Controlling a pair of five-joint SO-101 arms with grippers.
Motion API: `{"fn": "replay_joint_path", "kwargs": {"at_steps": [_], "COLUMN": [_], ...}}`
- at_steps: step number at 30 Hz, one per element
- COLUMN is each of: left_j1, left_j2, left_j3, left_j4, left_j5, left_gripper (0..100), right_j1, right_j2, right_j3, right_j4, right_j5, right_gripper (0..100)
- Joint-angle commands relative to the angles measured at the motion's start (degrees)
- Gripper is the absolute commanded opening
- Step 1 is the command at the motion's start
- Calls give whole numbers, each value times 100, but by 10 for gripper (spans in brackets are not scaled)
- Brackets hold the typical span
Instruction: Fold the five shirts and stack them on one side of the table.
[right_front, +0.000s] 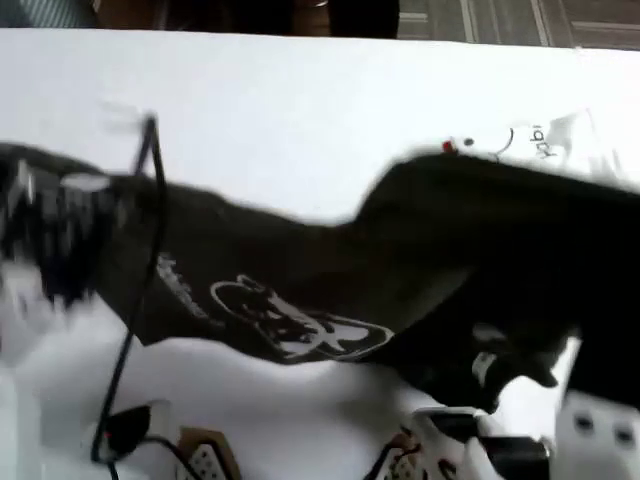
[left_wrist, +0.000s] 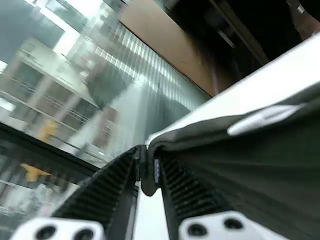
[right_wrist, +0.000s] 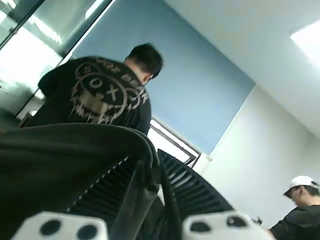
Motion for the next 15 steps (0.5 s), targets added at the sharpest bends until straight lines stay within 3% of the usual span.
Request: {"fn": "replay_joint_path", "kwargs": {"at_steps": [1, 15], "left_j1": [-70, -141], "left_j2": [-255, -853], "left_j3": [-40, 848], "left_j4": [62, 44], "left_j5": [79, 79], "left_gripper": [28, 28], "right_j1": [75, 75], "right_j2": [-66, -101], "right_j3": [0, 0], "right_j4": [40, 57], "right_j5": [-9, -9], "right_gripper": [19, 19]}}
